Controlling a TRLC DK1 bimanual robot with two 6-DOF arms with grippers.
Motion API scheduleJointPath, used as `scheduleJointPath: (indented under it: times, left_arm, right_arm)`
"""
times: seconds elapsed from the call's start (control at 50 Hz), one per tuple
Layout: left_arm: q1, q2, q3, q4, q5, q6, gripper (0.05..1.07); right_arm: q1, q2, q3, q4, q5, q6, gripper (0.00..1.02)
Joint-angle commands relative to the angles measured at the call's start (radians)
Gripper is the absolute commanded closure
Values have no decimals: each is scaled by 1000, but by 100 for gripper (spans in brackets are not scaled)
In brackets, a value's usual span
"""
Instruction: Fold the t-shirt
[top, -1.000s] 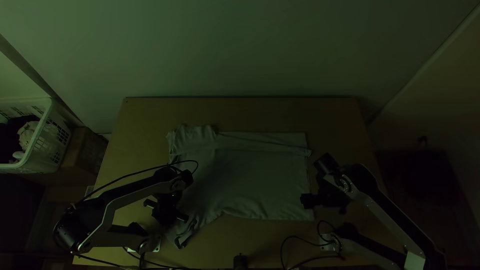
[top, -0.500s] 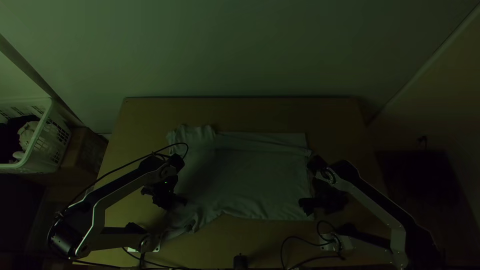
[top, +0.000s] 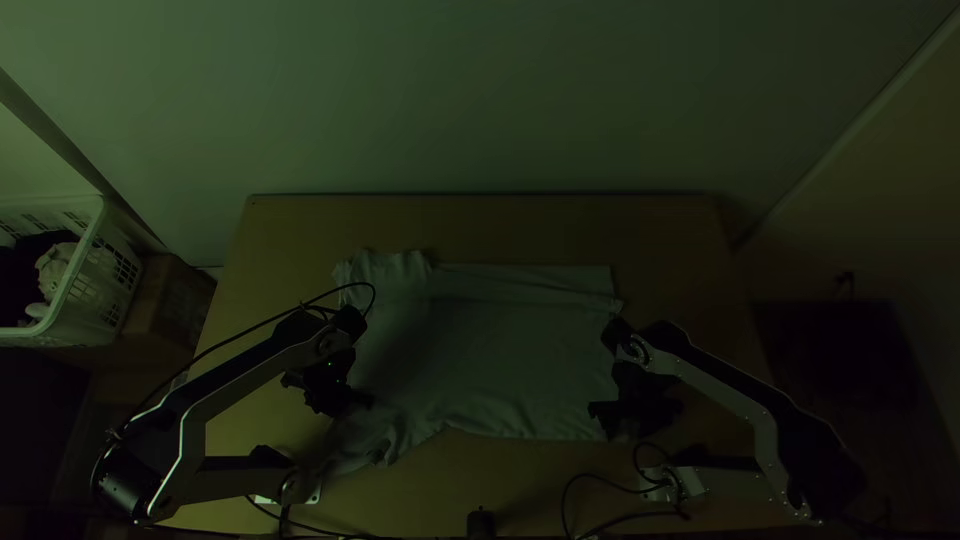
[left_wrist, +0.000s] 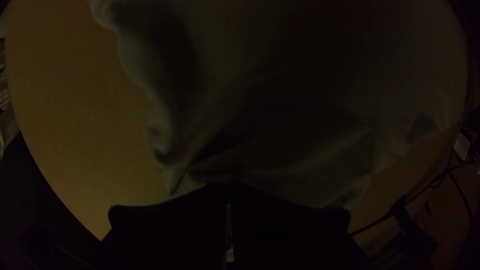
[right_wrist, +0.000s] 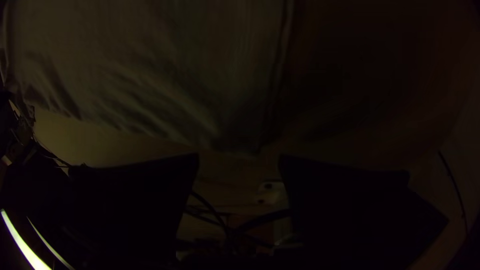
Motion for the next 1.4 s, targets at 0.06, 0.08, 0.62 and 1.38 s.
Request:
scheduleJointPath:
  times: [0.06,0.08,0.62,1.38]
  left_arm:
    - [27,-36,22,16,6,37,104]
    - [32,-40,22,21,6,42,104]
    - [115,-65,61,36,6,62,104]
    - [334,-22,311,50,103,84,104]
  right_arm:
    - [11,24,-31,29,-8,-14,47]
    - [11,21,-32,40,-8,-13,51]
    - [31,-78,25,37,46,-40,100]
    - [-144,15,316,23,126,-102,100]
